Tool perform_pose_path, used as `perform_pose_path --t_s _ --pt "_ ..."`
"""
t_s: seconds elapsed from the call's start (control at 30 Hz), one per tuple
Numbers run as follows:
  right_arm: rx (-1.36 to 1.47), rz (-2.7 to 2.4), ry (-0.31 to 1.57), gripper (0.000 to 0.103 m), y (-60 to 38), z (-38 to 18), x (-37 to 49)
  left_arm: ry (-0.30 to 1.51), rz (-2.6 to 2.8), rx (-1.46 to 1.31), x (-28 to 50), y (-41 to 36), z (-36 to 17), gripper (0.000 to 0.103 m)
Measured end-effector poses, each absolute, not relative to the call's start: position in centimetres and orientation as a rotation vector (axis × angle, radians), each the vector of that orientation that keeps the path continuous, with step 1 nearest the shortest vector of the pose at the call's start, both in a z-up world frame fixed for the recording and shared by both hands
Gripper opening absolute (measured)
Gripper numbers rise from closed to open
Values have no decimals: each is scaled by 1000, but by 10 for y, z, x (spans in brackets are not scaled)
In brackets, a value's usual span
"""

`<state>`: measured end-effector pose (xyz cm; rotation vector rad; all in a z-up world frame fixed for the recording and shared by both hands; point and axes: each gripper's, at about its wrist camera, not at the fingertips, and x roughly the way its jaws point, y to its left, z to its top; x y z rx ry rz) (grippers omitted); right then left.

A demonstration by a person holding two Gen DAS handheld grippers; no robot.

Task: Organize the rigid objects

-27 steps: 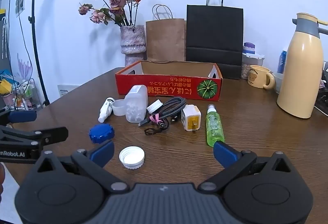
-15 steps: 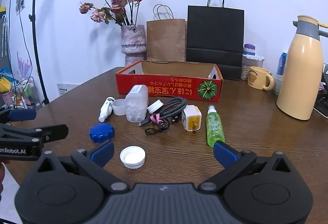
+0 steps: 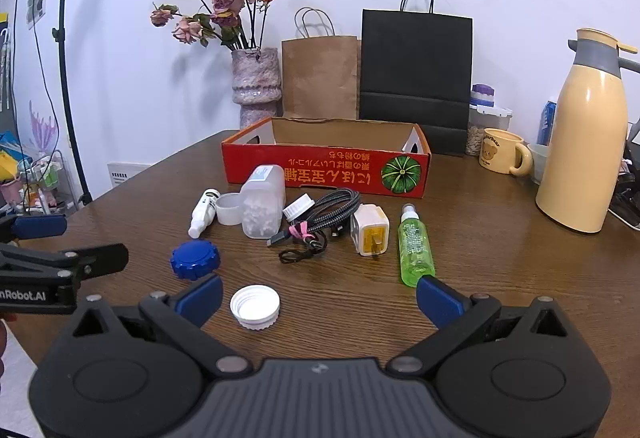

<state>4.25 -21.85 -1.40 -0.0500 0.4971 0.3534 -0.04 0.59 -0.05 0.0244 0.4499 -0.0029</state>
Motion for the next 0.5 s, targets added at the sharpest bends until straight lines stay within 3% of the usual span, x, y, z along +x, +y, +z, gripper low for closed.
perform_pose_path --t_s 0.5 --pt "-56 351 491 103 -217 -13 42 449 -4 14 -2 7 -1 103"
